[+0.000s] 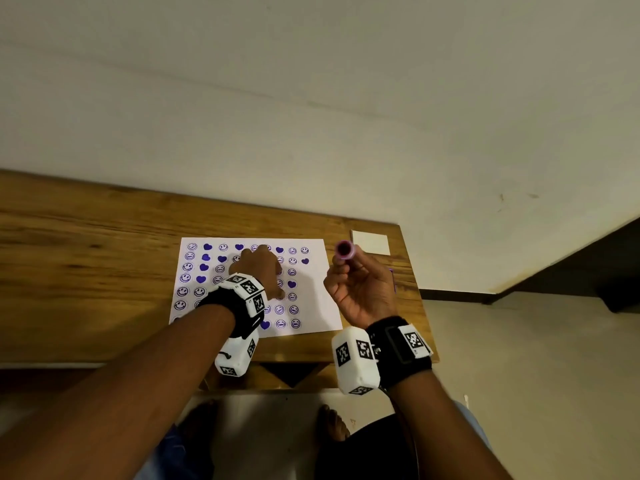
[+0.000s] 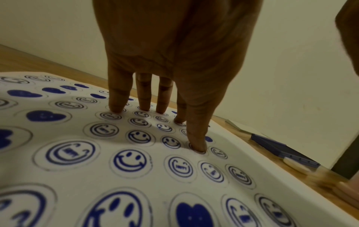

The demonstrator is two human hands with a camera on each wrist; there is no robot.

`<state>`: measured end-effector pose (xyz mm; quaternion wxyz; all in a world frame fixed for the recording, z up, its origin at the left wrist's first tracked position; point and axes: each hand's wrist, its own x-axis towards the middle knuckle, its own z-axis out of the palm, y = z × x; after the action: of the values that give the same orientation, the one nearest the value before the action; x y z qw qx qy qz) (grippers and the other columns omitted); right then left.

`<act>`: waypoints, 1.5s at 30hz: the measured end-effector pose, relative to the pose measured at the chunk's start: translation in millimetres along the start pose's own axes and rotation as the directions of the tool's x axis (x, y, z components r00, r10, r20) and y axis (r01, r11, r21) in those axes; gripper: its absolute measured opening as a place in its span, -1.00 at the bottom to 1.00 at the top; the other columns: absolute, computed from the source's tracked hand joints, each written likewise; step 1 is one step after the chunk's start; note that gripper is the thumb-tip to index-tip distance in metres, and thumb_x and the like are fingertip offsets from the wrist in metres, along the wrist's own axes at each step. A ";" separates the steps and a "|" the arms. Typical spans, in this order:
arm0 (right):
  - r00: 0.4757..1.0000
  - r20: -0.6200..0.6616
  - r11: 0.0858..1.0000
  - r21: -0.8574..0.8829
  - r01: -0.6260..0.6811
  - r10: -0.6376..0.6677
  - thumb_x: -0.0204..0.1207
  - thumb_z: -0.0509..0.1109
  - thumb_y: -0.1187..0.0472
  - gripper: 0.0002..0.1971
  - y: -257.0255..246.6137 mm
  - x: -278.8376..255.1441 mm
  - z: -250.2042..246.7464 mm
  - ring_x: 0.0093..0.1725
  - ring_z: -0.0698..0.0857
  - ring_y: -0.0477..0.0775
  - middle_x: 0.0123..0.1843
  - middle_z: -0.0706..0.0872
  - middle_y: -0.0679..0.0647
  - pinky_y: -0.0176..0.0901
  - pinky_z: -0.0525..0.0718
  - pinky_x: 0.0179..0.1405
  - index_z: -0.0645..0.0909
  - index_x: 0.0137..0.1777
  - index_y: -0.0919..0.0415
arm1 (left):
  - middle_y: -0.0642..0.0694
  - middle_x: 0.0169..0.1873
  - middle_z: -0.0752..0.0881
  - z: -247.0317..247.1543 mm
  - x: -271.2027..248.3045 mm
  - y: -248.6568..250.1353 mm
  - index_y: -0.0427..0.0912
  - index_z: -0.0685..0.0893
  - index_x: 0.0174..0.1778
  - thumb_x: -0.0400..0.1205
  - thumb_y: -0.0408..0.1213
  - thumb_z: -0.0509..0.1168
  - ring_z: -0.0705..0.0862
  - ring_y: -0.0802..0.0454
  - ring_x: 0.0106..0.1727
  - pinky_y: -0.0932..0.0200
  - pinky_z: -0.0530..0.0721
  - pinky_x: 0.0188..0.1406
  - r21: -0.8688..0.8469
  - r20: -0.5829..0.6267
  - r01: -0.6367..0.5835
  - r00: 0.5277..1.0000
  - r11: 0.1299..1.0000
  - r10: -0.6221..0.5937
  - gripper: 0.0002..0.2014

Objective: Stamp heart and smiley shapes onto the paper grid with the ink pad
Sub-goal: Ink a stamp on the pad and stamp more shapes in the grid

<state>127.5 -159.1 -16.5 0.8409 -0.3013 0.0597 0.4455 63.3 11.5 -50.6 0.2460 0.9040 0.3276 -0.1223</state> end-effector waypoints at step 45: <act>0.884 -0.201 -0.439 -0.808 -0.393 -0.421 0.31 0.69 -0.04 -0.56 17.5 105.9 1.2 0.03 0.79 0.23 0.02 0.81 0.19 -0.09 0.67 -0.20 0.72 0.02 0.27 | -0.02 0.27 0.54 -1.7 3.0 -2.7 0.02 0.71 0.17 0.25 -0.02 0.66 0.46 -0.14 0.40 -0.12 0.55 0.21 0.013 0.019 -0.018 1.000 1.000 0.018 -0.43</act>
<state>176.6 -75.5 -62.5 0.1337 -0.9633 -0.1524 0.1762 63.8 15.7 -51.3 0.2444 0.9073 0.3162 -0.1306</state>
